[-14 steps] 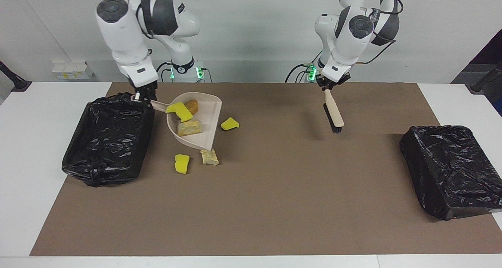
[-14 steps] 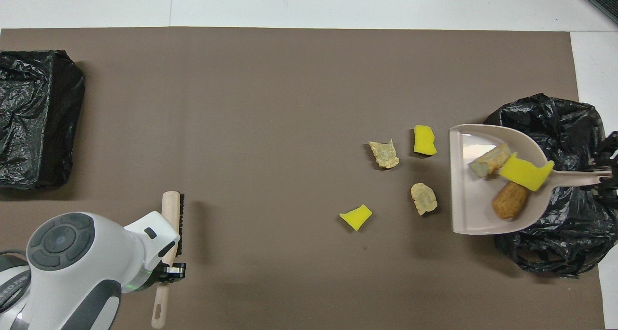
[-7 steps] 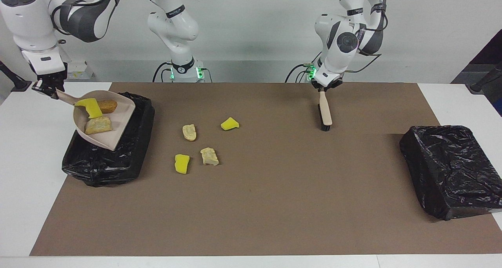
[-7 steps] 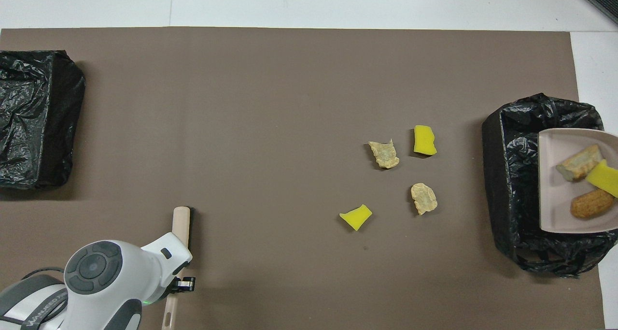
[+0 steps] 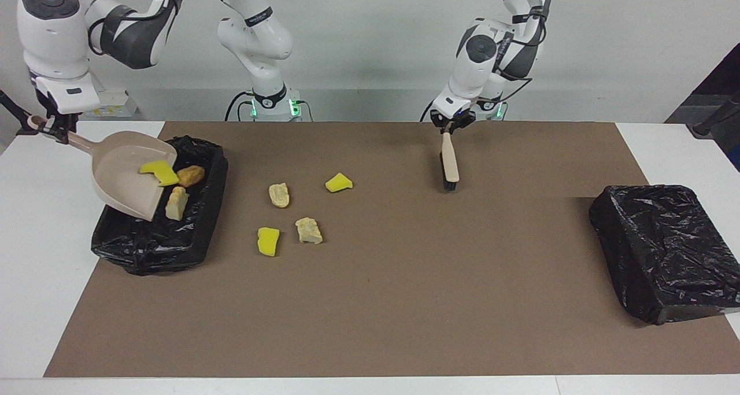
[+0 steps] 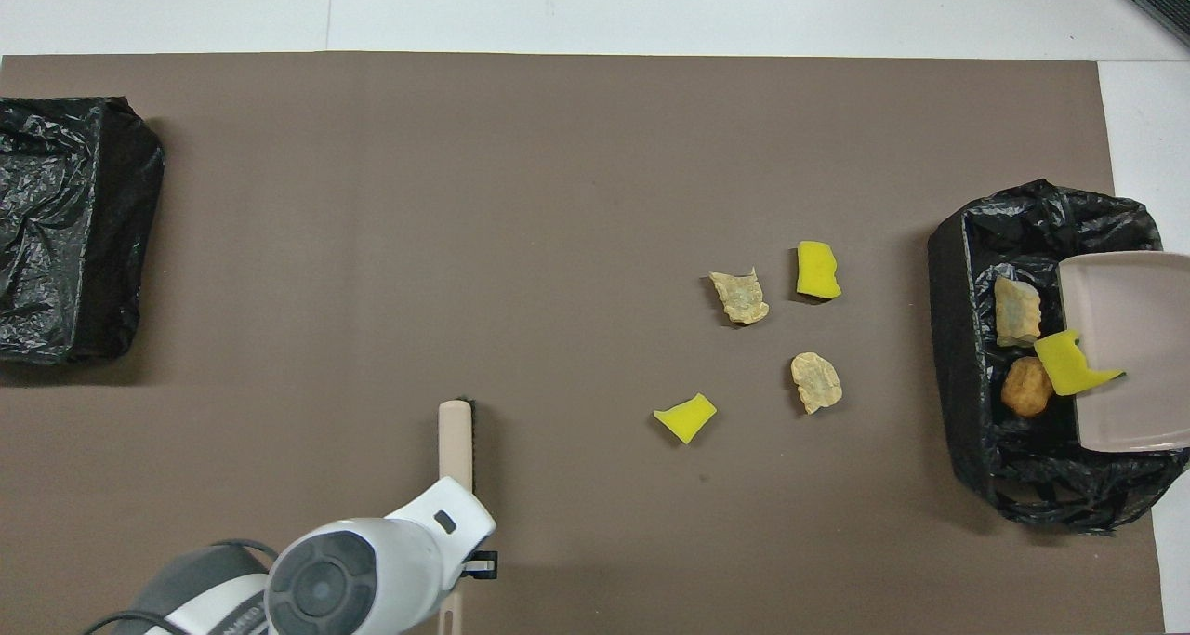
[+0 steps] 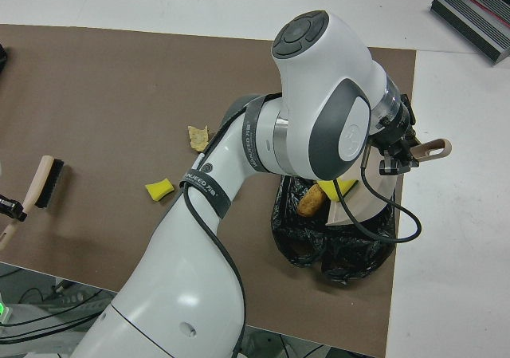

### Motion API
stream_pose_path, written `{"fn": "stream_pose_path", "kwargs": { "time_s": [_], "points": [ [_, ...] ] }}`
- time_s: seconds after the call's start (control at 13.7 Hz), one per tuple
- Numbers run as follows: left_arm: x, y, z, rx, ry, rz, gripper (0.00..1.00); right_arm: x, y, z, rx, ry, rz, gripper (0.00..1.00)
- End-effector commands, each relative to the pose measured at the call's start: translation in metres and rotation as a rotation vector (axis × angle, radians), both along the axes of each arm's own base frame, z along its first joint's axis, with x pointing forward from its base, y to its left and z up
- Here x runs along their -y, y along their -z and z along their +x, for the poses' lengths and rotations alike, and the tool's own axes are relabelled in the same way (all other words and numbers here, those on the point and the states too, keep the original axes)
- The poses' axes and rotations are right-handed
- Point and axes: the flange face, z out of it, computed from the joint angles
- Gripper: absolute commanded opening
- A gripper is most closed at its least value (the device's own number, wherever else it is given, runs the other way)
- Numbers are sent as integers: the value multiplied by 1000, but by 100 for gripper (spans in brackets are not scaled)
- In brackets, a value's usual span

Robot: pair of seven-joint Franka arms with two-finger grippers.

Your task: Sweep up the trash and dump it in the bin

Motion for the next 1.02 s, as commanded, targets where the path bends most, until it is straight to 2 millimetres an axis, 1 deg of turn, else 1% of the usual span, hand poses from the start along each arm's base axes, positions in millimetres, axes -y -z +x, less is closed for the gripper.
{"fn": "stream_pose_path", "kwargs": {
  "time_s": [0.0,0.15,0.22,0.29,0.36,0.44,0.51,0.58,0.66,0.73,0.8,0.87,0.95],
  "points": [
    [59,8,-20,15,-55,-10,0,-21,1,3,14,6,-25,0],
    [90,18,-49,20,-32,-6,0,-23,-3,3,-1,19,-27,0],
    [99,23,-58,12,-47,-10,0,-29,-9,7,8,6,-32,0],
    [103,22,-64,7,-61,-15,0,-37,-17,12,14,-5,-36,0],
    [106,21,-70,6,-67,-14,0,-38,-19,13,8,3,-36,0],
    [111,22,-82,1,-58,-7,0,-39,-20,12,8,5,-35,0],
    [113,25,-88,-2,-52,0,0,-39,-26,12,18,5,-38,0],
    [113,29,-88,-5,-47,6,0,-36,-41,10,35,19,-42,0],
    [112,30,-88,-7,-42,9,0,-25,-56,4,45,48,-36,0],
    [109,34,-88,-12,-36,17,0,-20,-67,1,50,70,-30,0],
    [107,36,-86,-15,-40,22,0,-24,-78,-2,63,89,-5,0],
    [107,35,-83,-15,-46,21,3,-32,-96,-4,88,104,24,0],
    [106,38,-80,-16,-51,24,25,-42,-108,-4,106,104,57,0]
  ]
}}
